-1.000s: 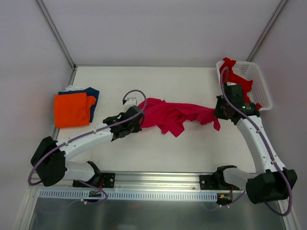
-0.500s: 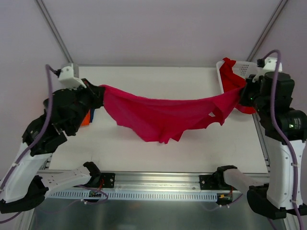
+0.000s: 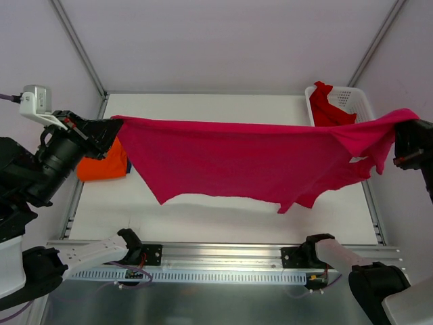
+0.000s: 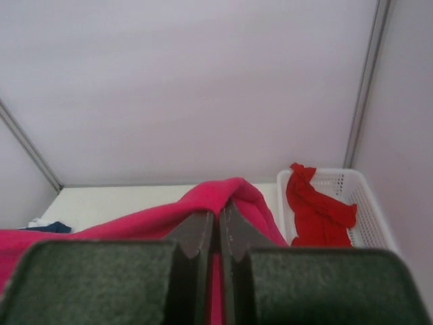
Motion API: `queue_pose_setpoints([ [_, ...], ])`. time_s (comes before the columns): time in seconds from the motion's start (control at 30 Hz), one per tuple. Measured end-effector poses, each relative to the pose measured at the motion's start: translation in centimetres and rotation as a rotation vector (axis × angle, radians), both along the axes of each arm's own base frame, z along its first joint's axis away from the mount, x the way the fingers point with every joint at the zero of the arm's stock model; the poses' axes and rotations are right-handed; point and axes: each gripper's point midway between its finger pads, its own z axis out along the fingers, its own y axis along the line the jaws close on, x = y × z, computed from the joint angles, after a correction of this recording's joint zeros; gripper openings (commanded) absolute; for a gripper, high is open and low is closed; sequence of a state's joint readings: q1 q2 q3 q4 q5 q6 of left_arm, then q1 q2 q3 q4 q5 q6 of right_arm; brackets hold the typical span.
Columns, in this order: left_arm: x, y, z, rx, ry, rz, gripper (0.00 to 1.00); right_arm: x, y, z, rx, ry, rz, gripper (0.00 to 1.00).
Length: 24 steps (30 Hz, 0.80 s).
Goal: Fold and stack the t-shirts
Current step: Flatten out the tshirt
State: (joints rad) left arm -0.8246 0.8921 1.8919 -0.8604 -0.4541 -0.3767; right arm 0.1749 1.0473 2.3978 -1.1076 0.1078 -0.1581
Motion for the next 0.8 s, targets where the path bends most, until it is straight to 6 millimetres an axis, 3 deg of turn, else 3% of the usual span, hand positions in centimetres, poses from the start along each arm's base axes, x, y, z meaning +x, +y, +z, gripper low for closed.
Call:
queue_pose_setpoints([
  [0.1,-1.7,-0.2,1.3,-0.030,-0.031,-0.080,0.00,-2.2,0.3,2.1,0.012,-0.095,0.039,0.00],
  [0.23,-4.1,0.6,3.1,-0.082,-0.085,-0.150,0.00,-4.3,0.6,3.2,0.030,-0.164,0.075,0.00],
  [0.33,-5.1,1.3,3.5,-0.105,-0.106,-0.167,0.00,-5.0,1.0,3.6,0.038,-0.190,0.104,0.00],
  [0.43,-5.1,1.4,3.1,-0.110,-0.096,-0.162,0.00,-4.4,1.6,3.3,0.044,-0.180,0.131,0.00],
  [0.57,-2.7,0.3,-0.1,-0.048,-0.013,-0.101,0.00,-0.8,2.3,0.4,0.038,-0.077,0.133,0.00],
  [0.8,3.6,-1.4,-9.1,0.154,0.197,0.123,0.00,10.0,3.3,-8.7,0.006,0.216,0.076,0.00],
])
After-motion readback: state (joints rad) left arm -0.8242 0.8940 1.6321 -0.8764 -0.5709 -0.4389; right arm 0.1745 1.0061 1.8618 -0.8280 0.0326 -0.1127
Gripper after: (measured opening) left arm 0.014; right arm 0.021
